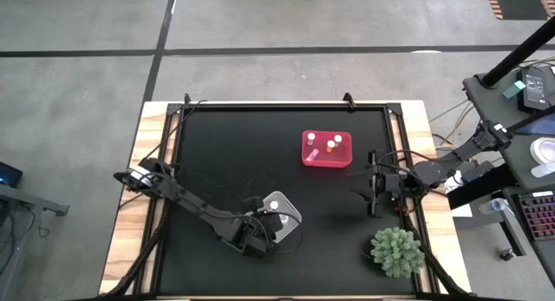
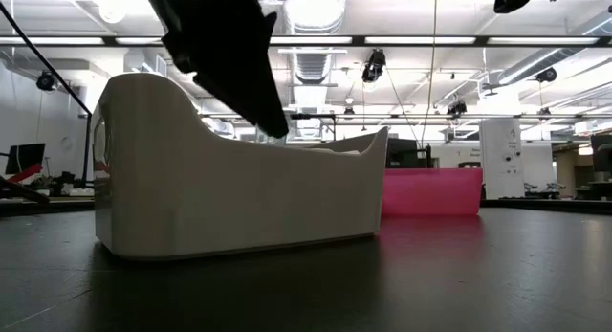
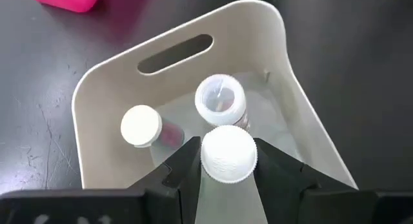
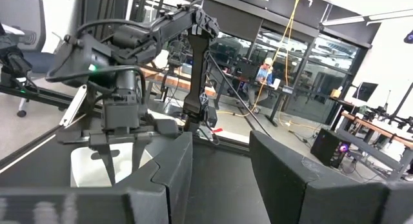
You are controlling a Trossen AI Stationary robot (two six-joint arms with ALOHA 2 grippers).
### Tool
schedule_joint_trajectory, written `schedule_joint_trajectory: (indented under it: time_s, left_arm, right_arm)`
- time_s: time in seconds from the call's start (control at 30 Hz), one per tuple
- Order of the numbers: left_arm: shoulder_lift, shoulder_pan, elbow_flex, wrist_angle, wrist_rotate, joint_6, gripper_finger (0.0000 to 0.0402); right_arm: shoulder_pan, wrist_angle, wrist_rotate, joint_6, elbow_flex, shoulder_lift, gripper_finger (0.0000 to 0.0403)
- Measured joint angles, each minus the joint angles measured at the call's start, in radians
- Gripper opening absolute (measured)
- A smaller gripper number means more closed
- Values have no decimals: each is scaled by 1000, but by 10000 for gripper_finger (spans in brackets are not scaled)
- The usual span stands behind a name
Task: Pick and place medicine bottles into bin by pill shape (circle, oval)
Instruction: Put the blue capsule bottle into the white bin
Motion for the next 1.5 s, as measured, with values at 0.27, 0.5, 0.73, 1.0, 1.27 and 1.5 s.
schedule_joint_trajectory:
  time_s: [0.27, 0.5, 0.73, 1.0, 1.27, 1.5]
  left_arm:
    - [0, 3, -60, 87, 2, -1, 111]
    - [-1, 3, -63, 87, 4, 0, 111]
    - [-1, 3, -63, 87, 5, 1, 111]
    - [-1, 3, -63, 83, 5, 4, 112]
    - [-2, 3, -63, 80, 37, 7, 114]
    - [-2, 3, -63, 78, 40, 7, 162]
  right_arm:
    - [0, 0, 0, 0, 0, 0, 146]
    - [0, -2, 0, 0, 0, 0, 146]
    - [0, -4, 0, 0, 0, 0, 146]
    - [0, -6, 0, 0, 0, 0, 146]
    - [0, -6, 0, 0, 0, 0, 146]
    - [0, -6, 0, -1, 0, 0, 146]
